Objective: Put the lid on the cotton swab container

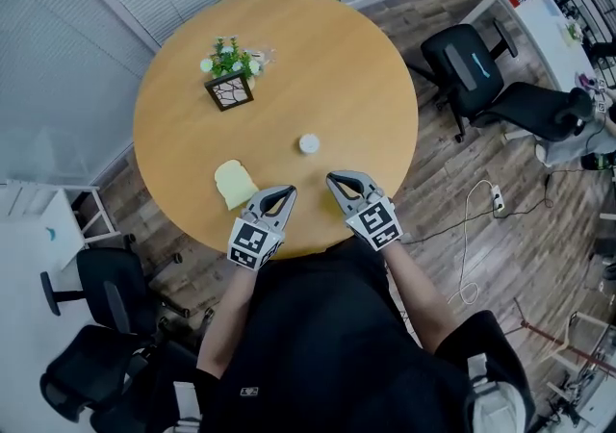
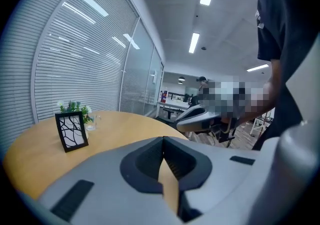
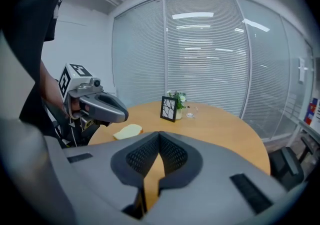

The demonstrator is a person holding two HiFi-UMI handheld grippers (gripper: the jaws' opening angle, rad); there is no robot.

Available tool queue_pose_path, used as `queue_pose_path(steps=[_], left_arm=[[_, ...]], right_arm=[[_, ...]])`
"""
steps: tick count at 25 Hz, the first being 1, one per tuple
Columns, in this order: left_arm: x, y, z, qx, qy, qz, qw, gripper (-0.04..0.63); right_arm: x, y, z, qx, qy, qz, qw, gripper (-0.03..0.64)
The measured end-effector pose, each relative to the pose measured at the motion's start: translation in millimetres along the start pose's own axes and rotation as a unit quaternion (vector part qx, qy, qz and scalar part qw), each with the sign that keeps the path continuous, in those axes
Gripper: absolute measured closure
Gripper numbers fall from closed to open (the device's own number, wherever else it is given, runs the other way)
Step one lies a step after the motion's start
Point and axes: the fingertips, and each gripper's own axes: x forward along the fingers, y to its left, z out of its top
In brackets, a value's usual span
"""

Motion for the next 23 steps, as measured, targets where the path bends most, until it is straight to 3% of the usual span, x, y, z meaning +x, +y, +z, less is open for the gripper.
queue_pose_path(steps=[23], left_arm=[[-3,4,18,0.007,-0.026,0.001,0.9996,0.589]], right_arm=[[-3,-2,-3,-0.008,0.01,-0.017,1.0,0.612]])
